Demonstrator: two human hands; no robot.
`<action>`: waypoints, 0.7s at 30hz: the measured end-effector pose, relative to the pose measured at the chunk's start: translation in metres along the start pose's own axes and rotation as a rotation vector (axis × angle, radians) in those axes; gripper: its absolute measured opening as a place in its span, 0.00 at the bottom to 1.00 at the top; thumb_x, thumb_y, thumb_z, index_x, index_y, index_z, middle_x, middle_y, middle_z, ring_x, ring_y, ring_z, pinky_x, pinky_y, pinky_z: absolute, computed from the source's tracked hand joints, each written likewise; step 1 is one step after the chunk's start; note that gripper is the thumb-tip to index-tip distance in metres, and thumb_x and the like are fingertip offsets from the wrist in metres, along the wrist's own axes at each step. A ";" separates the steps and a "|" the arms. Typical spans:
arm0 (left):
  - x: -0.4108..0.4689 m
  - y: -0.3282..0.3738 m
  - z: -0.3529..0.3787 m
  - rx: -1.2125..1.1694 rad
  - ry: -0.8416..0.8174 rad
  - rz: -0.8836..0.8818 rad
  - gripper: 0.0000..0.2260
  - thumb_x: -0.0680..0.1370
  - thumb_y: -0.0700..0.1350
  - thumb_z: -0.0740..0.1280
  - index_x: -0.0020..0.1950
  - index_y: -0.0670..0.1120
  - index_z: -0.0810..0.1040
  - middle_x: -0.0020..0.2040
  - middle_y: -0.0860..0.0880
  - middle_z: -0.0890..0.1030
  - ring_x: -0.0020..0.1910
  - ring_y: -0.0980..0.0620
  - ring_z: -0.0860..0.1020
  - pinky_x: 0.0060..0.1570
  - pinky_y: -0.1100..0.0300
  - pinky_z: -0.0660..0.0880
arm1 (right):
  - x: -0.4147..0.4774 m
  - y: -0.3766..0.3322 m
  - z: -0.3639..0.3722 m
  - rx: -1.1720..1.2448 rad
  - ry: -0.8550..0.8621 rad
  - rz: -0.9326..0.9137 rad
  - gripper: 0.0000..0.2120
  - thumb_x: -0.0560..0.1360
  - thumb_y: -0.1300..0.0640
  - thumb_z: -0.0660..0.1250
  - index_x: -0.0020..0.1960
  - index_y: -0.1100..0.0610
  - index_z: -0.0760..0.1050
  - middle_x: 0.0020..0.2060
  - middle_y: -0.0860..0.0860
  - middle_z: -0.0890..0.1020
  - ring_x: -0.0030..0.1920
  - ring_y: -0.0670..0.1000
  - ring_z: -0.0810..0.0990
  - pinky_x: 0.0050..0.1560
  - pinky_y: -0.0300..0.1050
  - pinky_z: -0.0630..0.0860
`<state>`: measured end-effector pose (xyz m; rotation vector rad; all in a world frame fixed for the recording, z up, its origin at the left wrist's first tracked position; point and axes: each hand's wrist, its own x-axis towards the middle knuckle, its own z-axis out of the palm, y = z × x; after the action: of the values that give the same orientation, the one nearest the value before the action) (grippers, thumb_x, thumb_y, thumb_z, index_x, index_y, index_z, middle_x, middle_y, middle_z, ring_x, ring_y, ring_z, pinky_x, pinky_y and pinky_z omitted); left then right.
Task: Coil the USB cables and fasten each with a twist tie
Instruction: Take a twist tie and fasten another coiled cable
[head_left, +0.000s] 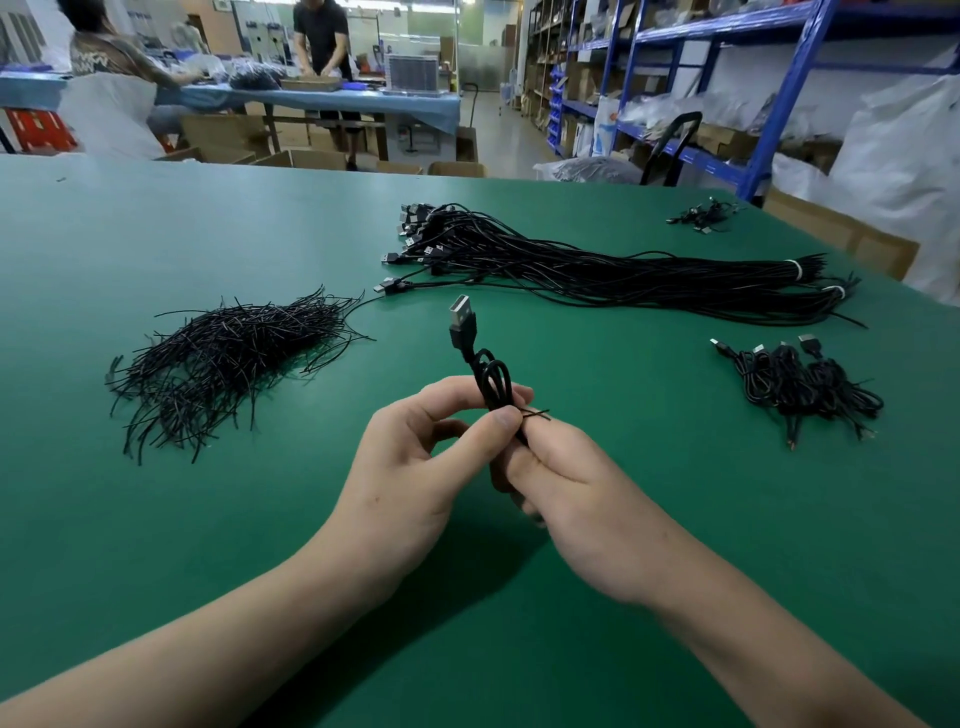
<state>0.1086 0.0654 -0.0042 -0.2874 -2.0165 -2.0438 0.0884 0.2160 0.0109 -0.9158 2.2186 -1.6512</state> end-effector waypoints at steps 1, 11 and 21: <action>0.000 0.001 -0.001 0.022 -0.007 0.014 0.07 0.76 0.47 0.71 0.52 0.51 0.85 0.53 0.50 0.86 0.52 0.51 0.82 0.56 0.45 0.77 | 0.001 0.001 0.000 0.056 -0.016 0.006 0.15 0.81 0.50 0.54 0.47 0.38 0.78 0.28 0.35 0.71 0.29 0.38 0.68 0.31 0.29 0.66; 0.005 0.001 -0.008 -0.011 0.042 0.052 0.07 0.78 0.46 0.70 0.51 0.46 0.86 0.48 0.47 0.87 0.48 0.56 0.84 0.50 0.68 0.77 | 0.000 0.008 -0.014 -0.049 0.127 -0.021 0.10 0.80 0.47 0.62 0.57 0.47 0.78 0.50 0.41 0.84 0.53 0.43 0.82 0.56 0.44 0.76; 0.008 -0.004 -0.012 -0.041 -0.049 -0.075 0.08 0.78 0.47 0.69 0.50 0.44 0.85 0.45 0.44 0.86 0.46 0.49 0.84 0.52 0.57 0.81 | 0.001 0.013 -0.015 -0.302 0.282 -0.190 0.07 0.83 0.54 0.63 0.46 0.50 0.72 0.35 0.44 0.79 0.35 0.49 0.75 0.38 0.47 0.72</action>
<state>0.1005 0.0535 -0.0057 -0.2764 -2.0460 -2.1453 0.0752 0.2287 0.0043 -1.0500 2.7038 -1.6389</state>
